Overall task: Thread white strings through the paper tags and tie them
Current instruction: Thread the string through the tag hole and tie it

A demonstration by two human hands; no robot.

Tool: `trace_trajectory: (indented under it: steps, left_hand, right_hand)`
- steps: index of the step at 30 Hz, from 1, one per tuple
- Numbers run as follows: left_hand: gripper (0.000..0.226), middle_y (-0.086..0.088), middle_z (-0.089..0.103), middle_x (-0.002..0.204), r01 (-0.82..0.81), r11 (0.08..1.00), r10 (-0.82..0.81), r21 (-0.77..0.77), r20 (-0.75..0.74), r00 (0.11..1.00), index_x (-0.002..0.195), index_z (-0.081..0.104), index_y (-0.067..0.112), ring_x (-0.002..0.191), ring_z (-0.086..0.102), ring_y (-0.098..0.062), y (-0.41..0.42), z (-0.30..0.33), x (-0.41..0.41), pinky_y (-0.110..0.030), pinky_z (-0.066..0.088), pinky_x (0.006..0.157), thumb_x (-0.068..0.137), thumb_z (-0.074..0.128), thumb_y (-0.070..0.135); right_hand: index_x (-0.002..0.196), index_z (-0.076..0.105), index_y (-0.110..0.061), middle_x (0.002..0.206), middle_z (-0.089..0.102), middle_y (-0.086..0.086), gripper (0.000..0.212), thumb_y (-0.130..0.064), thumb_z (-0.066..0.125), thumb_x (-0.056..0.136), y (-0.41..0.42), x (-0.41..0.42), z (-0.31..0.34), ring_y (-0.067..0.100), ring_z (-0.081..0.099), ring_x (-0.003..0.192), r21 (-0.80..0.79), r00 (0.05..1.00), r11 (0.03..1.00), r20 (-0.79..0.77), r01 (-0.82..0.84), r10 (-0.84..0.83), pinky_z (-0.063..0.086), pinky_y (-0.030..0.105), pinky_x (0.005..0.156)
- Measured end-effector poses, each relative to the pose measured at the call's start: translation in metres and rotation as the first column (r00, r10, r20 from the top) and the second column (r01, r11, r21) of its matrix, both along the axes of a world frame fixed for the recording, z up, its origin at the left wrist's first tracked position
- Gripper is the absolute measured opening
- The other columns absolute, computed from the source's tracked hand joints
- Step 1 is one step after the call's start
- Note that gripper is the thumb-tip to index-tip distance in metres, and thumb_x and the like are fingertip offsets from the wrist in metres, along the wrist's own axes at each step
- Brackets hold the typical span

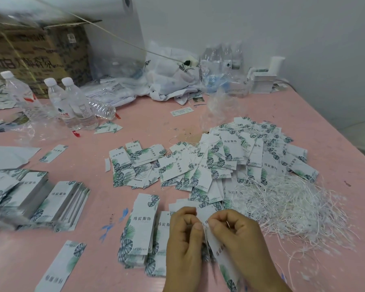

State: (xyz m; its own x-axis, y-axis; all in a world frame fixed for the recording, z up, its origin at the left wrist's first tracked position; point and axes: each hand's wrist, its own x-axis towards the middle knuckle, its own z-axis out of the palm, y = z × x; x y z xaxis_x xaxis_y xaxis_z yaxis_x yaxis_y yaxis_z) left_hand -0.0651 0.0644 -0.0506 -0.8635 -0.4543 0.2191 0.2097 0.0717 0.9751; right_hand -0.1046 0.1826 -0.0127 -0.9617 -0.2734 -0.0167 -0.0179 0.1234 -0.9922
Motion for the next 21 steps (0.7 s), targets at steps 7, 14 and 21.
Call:
trace_trajectory:
  steps: [7, 14, 21]
  left_hand:
    - [0.021, -0.009, 0.068, 0.086, -0.041, 0.813, 0.000, 0.581, 0.070, 0.998, 0.069, 0.060, 0.019, 0.062, 0.057, -0.016, -0.003, 0.001, -0.006, -0.029, 0.045, 0.059, 0.090, 0.060, 0.015]
    - [0.012, -0.023, 0.070, 0.081, -0.054, 0.518, -0.034, 0.854, 0.084, 0.996, 0.084, 0.055, 0.008, 0.050, 0.058, -0.019, -0.012, 0.008, -0.011, -0.024, 0.045, 0.038, 0.091, 0.053, 0.018]
    - [0.012, -0.011, 0.061, 0.061, -0.030, 0.448, -0.124, 0.893, 0.095, 0.988, 0.080, 0.051, 0.015, 0.039, 0.050, -0.014, -0.014, 0.008, -0.011, -0.018, 0.038, 0.034, 0.087, 0.055, 0.024]
  right_hand:
    - [0.088, 0.074, -0.012, 0.063, 0.053, 0.004, 0.022, -0.005, 0.053, 0.094, 0.025, -0.026, -0.007, 0.010, 0.032, 0.043, -0.216, 0.957, 0.976, 0.286, 0.021, 0.043, 0.028, 0.021, 0.041]
    - [0.085, 0.073, -0.006, 0.060, 0.054, 0.008, 0.018, -0.006, 0.058, 0.076, 0.037, -0.041, -0.003, 0.011, 0.041, 0.042, -0.454, 0.891, 0.885, 0.438, 0.106, 0.118, 0.036, 0.022, 0.037]
    - [0.088, 0.068, -0.001, 0.063, 0.053, 0.007, 0.016, -0.004, 0.057, 0.078, 0.046, -0.045, 0.004, 0.010, 0.045, 0.044, -0.596, 0.825, 0.770, 0.538, 0.228, 0.172, 0.041, 0.020, 0.038]
